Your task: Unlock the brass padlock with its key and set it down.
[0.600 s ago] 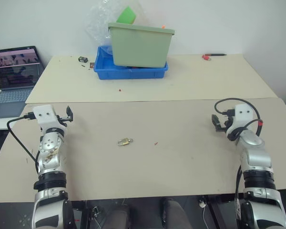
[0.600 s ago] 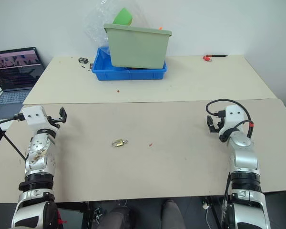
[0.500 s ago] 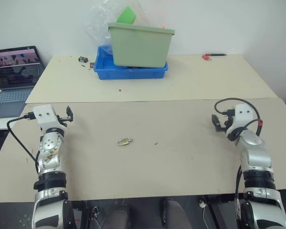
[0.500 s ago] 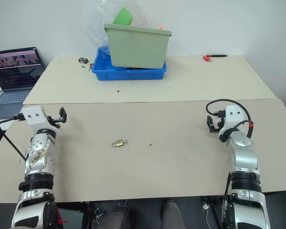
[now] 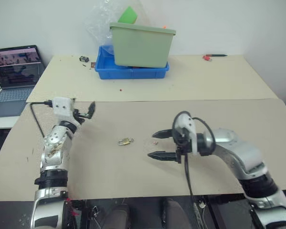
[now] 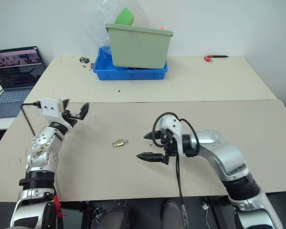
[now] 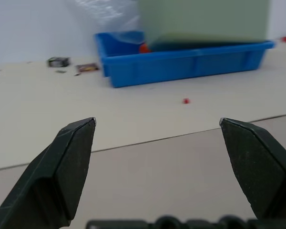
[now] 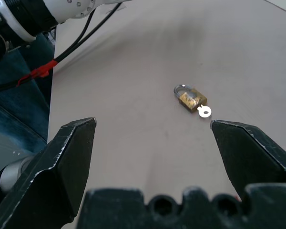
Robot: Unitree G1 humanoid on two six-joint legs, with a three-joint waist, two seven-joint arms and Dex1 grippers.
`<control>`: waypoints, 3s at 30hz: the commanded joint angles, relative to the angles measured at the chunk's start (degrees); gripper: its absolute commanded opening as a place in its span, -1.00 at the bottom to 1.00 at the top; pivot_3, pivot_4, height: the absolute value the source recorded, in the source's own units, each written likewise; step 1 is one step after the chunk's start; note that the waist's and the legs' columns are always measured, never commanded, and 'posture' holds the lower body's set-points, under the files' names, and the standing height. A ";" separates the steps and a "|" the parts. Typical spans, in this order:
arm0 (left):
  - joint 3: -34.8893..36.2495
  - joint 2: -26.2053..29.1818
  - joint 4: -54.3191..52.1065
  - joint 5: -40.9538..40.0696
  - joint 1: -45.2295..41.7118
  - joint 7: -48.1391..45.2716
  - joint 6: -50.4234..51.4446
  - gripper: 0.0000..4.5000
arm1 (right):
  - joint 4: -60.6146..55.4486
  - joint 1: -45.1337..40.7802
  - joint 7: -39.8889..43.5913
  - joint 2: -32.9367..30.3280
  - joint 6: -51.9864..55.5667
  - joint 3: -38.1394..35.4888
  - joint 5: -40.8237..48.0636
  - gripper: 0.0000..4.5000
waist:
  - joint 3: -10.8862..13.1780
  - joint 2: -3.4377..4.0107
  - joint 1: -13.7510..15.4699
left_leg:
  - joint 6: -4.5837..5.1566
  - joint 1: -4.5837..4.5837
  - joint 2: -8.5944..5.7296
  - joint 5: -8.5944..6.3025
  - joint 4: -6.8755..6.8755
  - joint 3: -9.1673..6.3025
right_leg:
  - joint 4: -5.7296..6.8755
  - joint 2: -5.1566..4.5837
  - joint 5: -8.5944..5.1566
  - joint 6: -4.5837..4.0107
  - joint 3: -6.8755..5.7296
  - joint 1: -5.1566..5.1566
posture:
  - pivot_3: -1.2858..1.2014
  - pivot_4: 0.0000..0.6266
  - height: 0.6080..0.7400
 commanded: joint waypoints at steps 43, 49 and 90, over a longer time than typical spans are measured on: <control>-22.46 9.99 25.52 13.62 -13.82 -47.66 -8.28 0.97 | -4.32 7.52 -16.15 5.82 -1.10 -10.10 -3.57 1.00 | 0.01 0.02 -0.45 | 0.09 0.04 0.06 -0.04 -0.05 0.07 | 0.04 0.07 -0.04 -0.05 0.01 -0.02 | 0.03 -0.52 1.00; -22.80 9.41 20.85 13.07 -13.51 -48.14 -5.16 0.97 | -3.75 7.29 -16.28 6.34 -1.47 -9.81 -3.83 1.00 | 0.01 0.02 -0.36 | 0.08 0.04 0.05 -0.04 -0.05 0.07 | 0.05 0.08 -0.05 -0.05 0.01 -0.03 | 0.03 -0.52 1.00; -27.76 4.86 -5.26 42.26 -8.75 -3.42 -25.00 -0.64 | -1.22 3.08 -16.37 0.82 17.05 -22.35 11.25 1.00 | 0.01 0.04 0.20 | 0.06 -0.15 0.06 -0.03 -0.15 0.08 | -0.02 0.03 -0.03 -0.05 0.10 -0.25 | 0.03 -0.52 1.00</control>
